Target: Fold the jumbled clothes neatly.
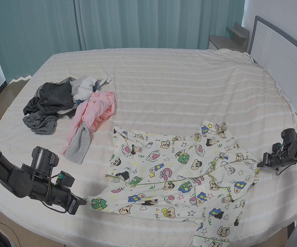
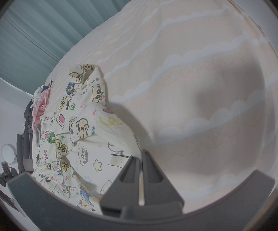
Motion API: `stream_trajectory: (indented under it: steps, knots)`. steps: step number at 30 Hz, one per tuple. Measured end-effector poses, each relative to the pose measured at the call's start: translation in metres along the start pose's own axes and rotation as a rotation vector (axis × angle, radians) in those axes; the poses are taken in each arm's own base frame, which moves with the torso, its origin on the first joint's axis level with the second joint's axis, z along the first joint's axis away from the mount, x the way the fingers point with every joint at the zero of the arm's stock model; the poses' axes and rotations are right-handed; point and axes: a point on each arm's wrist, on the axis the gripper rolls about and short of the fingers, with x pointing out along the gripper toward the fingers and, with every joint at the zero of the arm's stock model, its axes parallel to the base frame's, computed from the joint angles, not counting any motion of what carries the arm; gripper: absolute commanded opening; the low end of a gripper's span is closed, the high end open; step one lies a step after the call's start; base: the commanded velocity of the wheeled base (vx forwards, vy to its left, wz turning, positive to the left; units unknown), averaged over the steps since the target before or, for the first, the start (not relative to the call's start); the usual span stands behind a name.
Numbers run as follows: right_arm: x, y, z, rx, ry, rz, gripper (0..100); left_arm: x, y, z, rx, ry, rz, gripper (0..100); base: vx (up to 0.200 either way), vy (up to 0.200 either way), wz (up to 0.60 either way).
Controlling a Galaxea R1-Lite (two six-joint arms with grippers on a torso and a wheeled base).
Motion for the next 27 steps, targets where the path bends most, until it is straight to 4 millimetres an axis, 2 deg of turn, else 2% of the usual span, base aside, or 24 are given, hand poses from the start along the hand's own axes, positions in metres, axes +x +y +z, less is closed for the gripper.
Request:
stream_trajectory:
  steps: [19, 25, 26, 27]
  knots:
    - [0.002, -0.005, 0.004, 0.007, -0.010, -0.007, 0, 0.006, 0.004, 0.004, -0.033, -0.053, 0.001, 0, 0.000, 0.000, 0.00]
    - [0.003, -0.006, 0.003, 0.006, -0.009, -0.008, 0, 0.007, 0.003, 0.013, -0.049, -0.119, -0.029, 0, 0.000, 0.000, 0.00]
    - [0.003, -0.006, 0.003, 0.006, -0.009, -0.008, 100, 0.007, 0.003, 0.015, -0.056, -0.137, -0.030, 100, 0.000, 0.000, 0.00]
    - [0.003, -0.006, 0.003, 0.007, -0.009, -0.008, 100, 0.007, 0.002, 0.018, -0.070, -0.156, -0.032, 100, 0.000, 0.000, 0.00]
